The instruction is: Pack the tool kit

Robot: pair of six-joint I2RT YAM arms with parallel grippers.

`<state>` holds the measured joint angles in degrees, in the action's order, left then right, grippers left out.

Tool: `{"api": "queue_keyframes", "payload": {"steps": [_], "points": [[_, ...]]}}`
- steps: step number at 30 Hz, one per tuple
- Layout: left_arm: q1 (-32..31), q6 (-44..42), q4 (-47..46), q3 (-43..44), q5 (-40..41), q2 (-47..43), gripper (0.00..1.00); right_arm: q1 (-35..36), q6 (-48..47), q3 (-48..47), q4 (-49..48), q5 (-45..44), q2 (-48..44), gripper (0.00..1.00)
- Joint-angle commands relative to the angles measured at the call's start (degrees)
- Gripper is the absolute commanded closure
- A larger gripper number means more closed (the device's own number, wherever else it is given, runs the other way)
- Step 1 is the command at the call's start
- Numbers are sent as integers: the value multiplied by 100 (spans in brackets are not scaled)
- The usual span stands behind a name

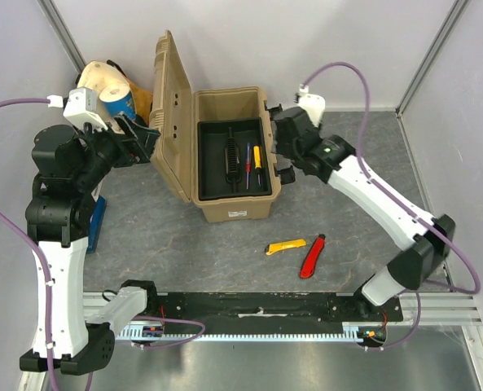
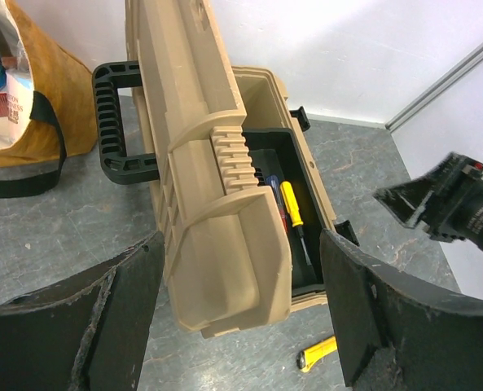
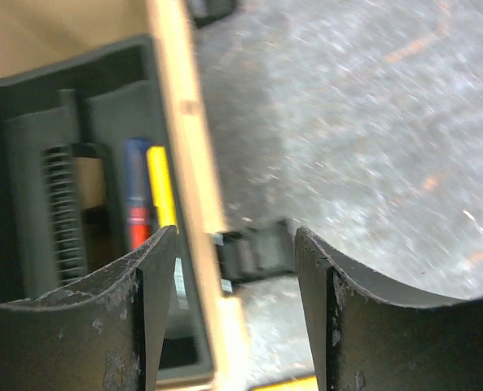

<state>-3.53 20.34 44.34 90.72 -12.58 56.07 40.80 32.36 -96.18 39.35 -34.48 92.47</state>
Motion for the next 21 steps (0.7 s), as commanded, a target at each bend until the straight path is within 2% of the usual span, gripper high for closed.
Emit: {"api": "queue_keyframes", "payload": {"steps": [1, 4, 8, 13, 18, 21], "points": [[-25, 137, -268, 16, -201, -44, 18, -511, 886, 853, 1003, 1, -1027, 34], [-25, 172, -285, 43, -350, -35, 18, -669, 1123, 1784, 1389, 362, -1554, 31], [-34, 269, -329, 16, -535, -26, 18, -687, 1413, 3014, 1768, 871, -2091, 21], [-51, 330, -338, -36, -588, -35, 18, -678, 1589, 4307, 1734, 1854, -2768, 13], [-51, 322, -347, -107, -562, -61, 18, -661, 1502, 5415, 1287, 2699, -3068, 14], [-51, 322, -347, -159, -535, -96, 18, -617, 1466, 5785, 900, 2859, -2945, 15]]}}
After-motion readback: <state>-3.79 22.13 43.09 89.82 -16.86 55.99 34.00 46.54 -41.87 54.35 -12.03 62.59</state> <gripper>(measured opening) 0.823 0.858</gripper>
